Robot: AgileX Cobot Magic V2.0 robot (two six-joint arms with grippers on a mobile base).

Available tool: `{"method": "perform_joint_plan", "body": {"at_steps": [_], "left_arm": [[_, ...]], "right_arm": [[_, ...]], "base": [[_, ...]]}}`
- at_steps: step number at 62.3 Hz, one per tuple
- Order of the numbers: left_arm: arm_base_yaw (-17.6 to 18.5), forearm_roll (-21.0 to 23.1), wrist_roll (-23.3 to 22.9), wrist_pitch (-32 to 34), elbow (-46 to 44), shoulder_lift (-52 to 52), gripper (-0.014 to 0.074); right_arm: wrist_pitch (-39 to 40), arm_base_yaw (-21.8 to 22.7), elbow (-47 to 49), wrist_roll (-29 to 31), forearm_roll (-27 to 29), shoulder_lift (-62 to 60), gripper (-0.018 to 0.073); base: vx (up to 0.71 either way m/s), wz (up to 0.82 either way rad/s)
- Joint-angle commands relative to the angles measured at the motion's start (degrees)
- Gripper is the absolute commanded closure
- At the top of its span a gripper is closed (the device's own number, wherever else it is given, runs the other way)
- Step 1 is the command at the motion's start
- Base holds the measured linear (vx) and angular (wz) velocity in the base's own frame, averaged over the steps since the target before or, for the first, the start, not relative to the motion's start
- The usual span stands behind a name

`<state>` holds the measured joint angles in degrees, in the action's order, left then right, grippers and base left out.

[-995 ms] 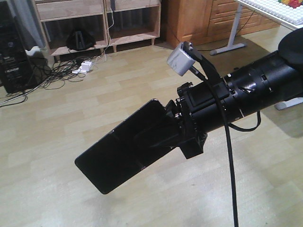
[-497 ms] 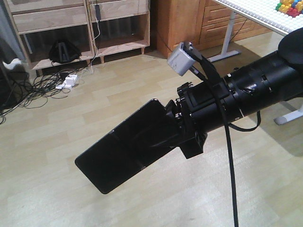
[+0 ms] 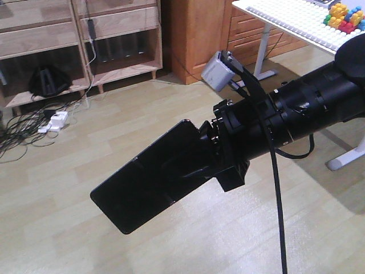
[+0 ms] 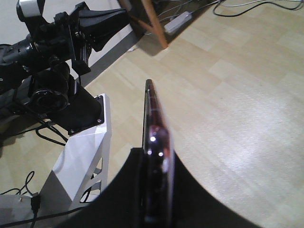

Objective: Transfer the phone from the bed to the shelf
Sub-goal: 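Hold the phone while the base drives to the wooden shelf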

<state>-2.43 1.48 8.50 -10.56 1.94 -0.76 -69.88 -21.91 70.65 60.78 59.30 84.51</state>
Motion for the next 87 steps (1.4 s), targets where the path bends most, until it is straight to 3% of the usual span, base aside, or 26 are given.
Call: {"method": "perform_joint_plan", "body": {"at_steps": [1, 87], "left_arm": [[0.2, 0.5, -0.3, 4.1, -1.2, -0.8, 0.0595], [0.2, 0.5, -0.3, 4.1, -1.2, -0.8, 0.0595]], "right_arm": [[-3.8, 0.0, 1.4, 0.6, 4.5, -2.3, 0.0561], [-3.8, 0.0, 1.4, 0.6, 4.5, -2.3, 0.0561]], "base": [[0.44, -0.18], [0.44, -0.05]]}}
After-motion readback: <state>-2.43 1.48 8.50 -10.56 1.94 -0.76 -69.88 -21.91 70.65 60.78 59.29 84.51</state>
